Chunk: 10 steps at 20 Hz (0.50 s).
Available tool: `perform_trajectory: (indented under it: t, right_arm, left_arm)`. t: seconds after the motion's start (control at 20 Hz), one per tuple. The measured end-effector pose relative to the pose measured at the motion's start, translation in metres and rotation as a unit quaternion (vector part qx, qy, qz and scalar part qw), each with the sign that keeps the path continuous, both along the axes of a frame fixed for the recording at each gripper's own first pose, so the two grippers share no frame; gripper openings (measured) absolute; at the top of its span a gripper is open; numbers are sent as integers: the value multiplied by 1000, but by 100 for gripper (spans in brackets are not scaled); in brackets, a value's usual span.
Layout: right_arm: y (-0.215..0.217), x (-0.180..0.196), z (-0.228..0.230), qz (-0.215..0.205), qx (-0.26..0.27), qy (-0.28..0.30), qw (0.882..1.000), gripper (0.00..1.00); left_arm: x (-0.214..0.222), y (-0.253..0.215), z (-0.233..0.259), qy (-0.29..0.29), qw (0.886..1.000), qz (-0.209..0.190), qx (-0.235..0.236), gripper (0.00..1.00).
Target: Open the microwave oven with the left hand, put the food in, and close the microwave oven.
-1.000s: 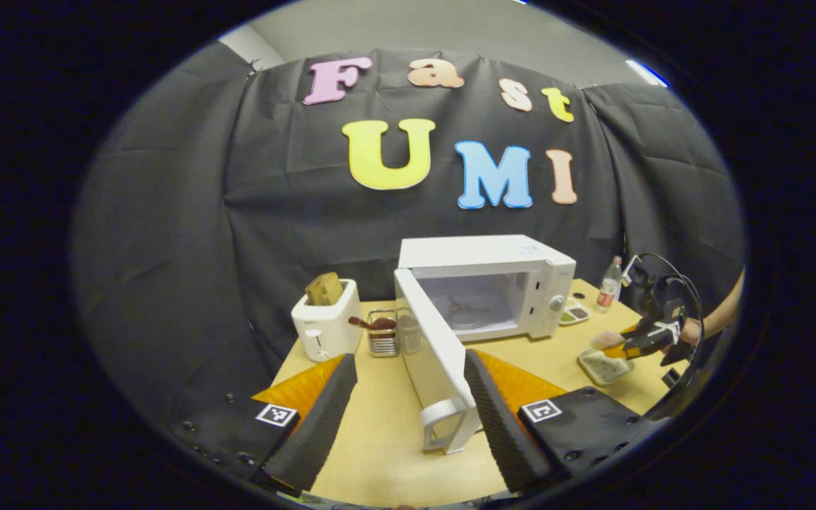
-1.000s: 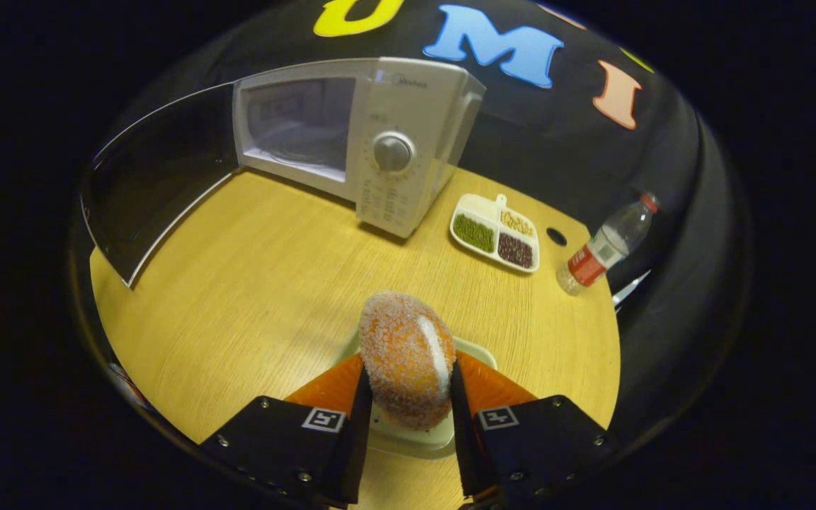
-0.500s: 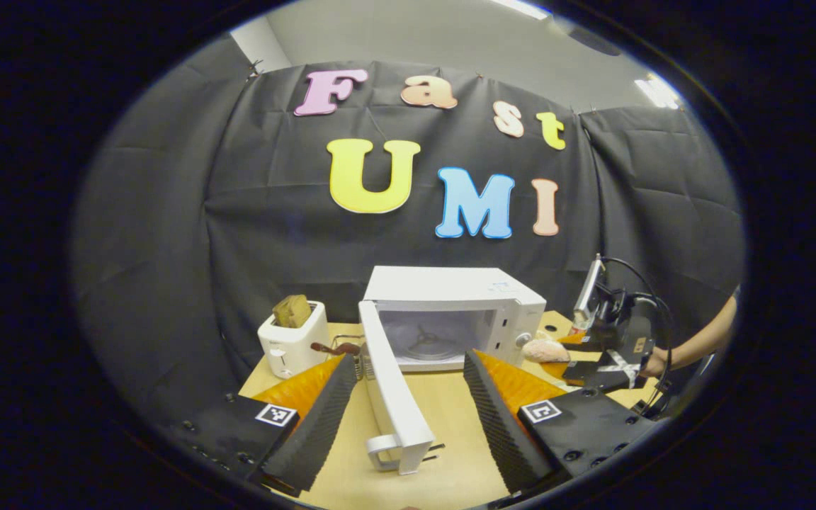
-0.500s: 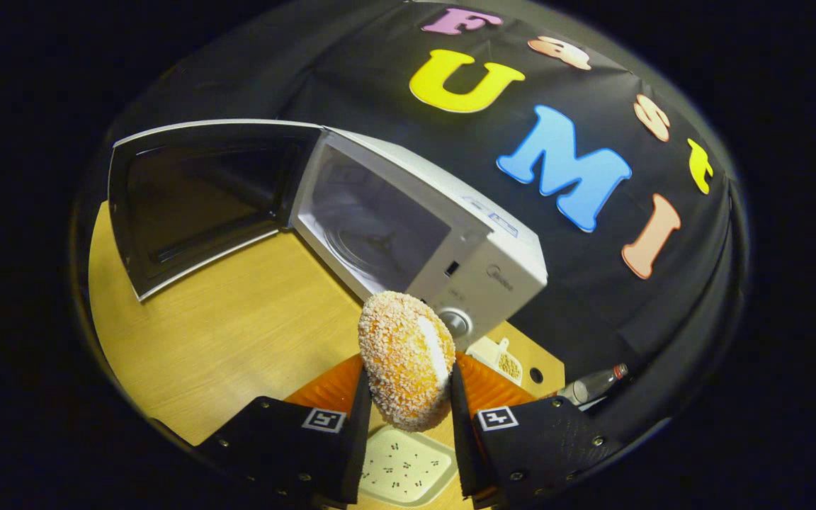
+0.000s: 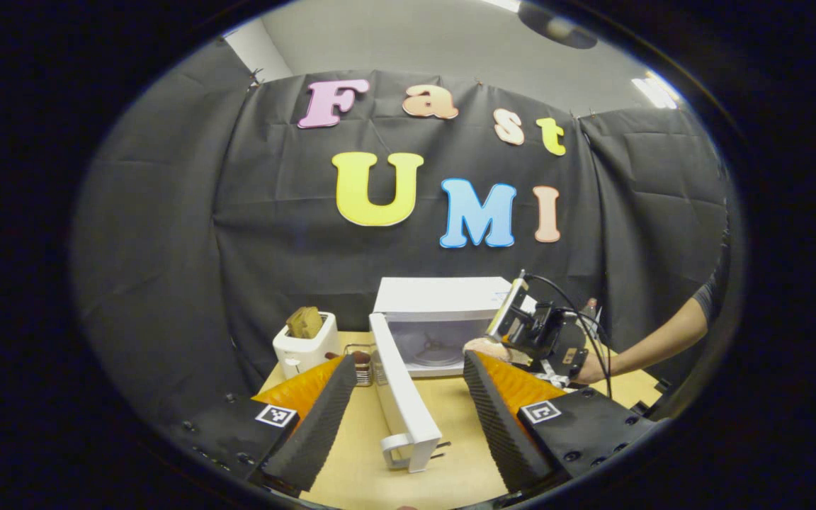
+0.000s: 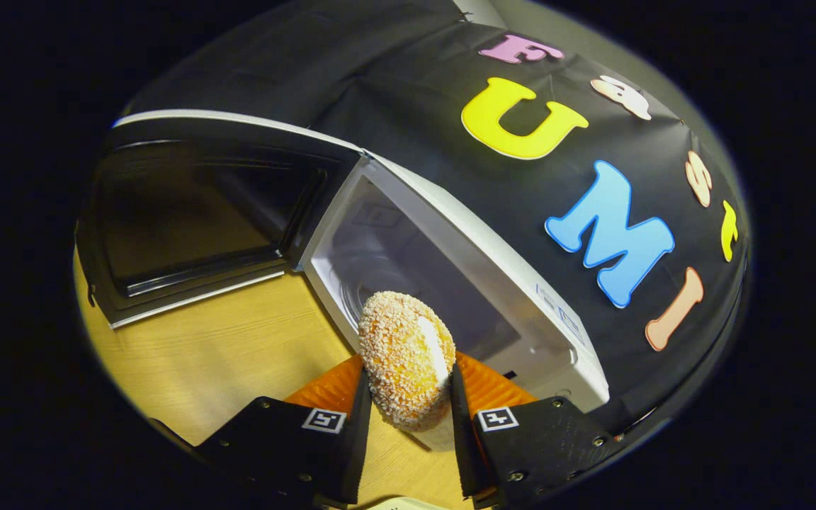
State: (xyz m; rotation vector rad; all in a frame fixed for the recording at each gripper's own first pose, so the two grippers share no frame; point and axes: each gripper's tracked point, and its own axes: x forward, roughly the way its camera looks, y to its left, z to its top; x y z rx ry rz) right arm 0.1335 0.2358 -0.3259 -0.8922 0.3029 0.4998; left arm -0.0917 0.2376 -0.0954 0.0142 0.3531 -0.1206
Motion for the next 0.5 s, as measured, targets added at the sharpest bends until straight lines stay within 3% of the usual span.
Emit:
perform_trajectory:
  t: [0.25,0.5]
  right_arm:
    - [24,48,-30,31,-80,-37,996,53]
    - [46,83,-54,84,-149,-70,983,53]
  left_arm:
    - [-17,24,9,6,1000,25,12,99]
    - [-32,46,-11,36,998,58,8,99]
